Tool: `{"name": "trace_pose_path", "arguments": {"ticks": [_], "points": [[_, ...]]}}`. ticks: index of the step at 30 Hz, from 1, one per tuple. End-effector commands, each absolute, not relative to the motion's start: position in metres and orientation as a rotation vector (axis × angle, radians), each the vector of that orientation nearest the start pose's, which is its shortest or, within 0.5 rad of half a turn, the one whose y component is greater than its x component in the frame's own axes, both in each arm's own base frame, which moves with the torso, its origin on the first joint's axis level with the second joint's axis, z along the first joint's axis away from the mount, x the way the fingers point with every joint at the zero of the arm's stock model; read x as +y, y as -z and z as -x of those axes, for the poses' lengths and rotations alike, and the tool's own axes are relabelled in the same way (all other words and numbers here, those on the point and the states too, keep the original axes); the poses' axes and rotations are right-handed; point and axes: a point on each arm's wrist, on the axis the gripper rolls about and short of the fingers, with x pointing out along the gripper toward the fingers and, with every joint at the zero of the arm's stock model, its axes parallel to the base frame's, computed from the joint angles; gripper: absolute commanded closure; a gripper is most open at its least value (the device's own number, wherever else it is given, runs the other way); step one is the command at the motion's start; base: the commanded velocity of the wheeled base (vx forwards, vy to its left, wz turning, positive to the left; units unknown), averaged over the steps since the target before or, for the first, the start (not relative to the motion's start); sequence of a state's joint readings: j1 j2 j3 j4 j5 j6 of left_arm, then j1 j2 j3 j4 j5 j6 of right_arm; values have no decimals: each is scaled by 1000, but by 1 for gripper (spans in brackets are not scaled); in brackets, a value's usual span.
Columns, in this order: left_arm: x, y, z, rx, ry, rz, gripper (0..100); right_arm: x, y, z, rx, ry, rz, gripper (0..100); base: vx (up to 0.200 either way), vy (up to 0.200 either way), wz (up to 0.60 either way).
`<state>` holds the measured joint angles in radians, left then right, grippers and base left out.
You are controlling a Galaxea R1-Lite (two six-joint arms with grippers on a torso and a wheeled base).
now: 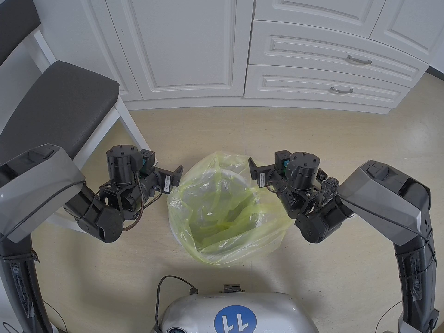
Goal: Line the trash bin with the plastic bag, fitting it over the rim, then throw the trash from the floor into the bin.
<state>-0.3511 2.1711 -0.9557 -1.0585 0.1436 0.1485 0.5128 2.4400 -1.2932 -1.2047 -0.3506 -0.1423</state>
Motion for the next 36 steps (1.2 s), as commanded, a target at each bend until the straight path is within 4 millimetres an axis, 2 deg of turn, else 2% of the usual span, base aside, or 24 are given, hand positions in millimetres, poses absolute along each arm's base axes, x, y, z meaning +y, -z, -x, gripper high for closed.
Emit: {"name": "trace_pose_path", "arguments": {"ticks": [1, 2, 3, 7, 12, 14, 18, 19, 20, 21, 23, 28, 32, 33, 36], "points": [[-134, -103, -374, 115, 213, -178, 0, 216, -87, -419, -108, -146, 69, 0, 0, 0, 0], [-134, -108, -367, 106, 202, -177, 0, 210, -105, -416, -127, -164, 13, 0, 0, 0, 0], [-133, -111, -362, 101, 200, -177, 0, 205, -113, -414, -134, -182, -22, 0, 0, 0, 0], [-128, -124, -342, 90, 208, -164, 0, 186, -135, -400, -88, -263, -118, 0, 0, 0, 0], [-126, -127, -324, 110, 226, -93, 0, 174, -150, -383, 12, -346, -210, 0, 0, 0, 0], [-128, -122, -315, 140, 257, -73, 0, 170, -152, -380, 38, -342, -212, 0, 0, 0, 0], [-124, -104, -303, 219, 315, -71, 0, 168, -146, -370, 73, -341, -205, 0, 0, 0, 0], [-121, -93, -300, 261, 332, -65, 0, 169, -138, -364, 103, -339, -198, 0, 0, 0, 0], [-121, -92, -300, 266, 333, -62, 0, 170, -135, -363, 111, -342, -196, 0, 0, 0, 0], [-122, -80, -300, 294, 342, -36, 0, 175, -122, -355, 150, -346, -184, 0, 0, 0, 0], [-128, -67, -302, 280, 348, 10, 0, 183, -111, -343, 146, -341, -204, 0, 0, 0, 0], [-132, -58, -310, 113, 366, 68, 0, 197, -119, -323, -7, -373, -318, 0, 0, 0, 0], [-121, -51, -313, 145, 354, 66, 0, 200, -117, -306, 14, -357, -331, 0, 0, 0, 0], [-115, -48, -313, 162, 379, 73, 0, 196, -109, -301, 44, -330, -335, 0, 0, 0, 0], [-113, -41, -311, 208, 450, 127, 0, 190, -105, -303, 31, -307, -375, 0, 0, 0, 0]]}}
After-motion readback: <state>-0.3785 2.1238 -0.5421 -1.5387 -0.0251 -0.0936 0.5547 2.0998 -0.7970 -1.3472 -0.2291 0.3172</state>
